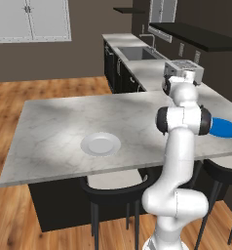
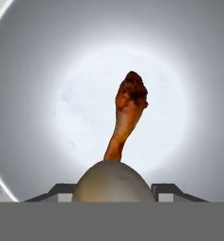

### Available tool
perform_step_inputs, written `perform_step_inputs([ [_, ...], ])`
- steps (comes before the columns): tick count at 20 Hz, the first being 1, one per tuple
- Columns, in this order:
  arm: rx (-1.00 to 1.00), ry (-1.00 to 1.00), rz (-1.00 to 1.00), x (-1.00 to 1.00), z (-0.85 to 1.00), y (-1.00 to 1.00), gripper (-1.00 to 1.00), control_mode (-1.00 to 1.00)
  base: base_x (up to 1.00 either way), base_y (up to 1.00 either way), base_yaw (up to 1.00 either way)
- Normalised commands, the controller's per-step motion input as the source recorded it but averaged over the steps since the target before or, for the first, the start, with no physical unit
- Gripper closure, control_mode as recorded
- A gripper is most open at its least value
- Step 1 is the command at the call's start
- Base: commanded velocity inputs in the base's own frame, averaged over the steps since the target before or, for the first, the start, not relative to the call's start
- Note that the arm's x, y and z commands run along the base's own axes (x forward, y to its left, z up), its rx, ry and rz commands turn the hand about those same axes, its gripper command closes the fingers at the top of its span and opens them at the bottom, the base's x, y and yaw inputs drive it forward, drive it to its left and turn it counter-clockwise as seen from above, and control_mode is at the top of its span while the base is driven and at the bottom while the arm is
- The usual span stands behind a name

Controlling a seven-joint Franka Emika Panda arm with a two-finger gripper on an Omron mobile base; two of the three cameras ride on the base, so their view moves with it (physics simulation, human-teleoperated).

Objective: Pick the chicken drumstick and mushroom from their plates and place them in the bowl. Then put the bowl in the fridge.

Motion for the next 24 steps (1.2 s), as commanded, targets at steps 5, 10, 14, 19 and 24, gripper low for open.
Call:
perform_step_inputs([
  [5, 0.00, 0.00, 0.00, -0.14, 0.00, 0.00, 1.00, -1.00, 0.00, 0.00, 0.00],
  [10, 0.00, 0.02, 0.00, 0.05, 0.01, 0.00, 1.00, -1.00, 0.00, 0.00, 0.00],
  [14, 0.00, 0.05, 0.00, 0.30, 0.06, 0.00, 1.00, -1.00, 0.00, 0.00, 0.00],
  [19, 0.00, 0.09, 0.00, 0.26, 0.01, -0.05, -1.00, -1.00, 0.00, 0.00, 0.00],
  [24, 0.00, 0.08, 0.00, 0.14, 0.00, -0.19, -1.00, -1.00, 0.00, 0.00, 0.00],
])
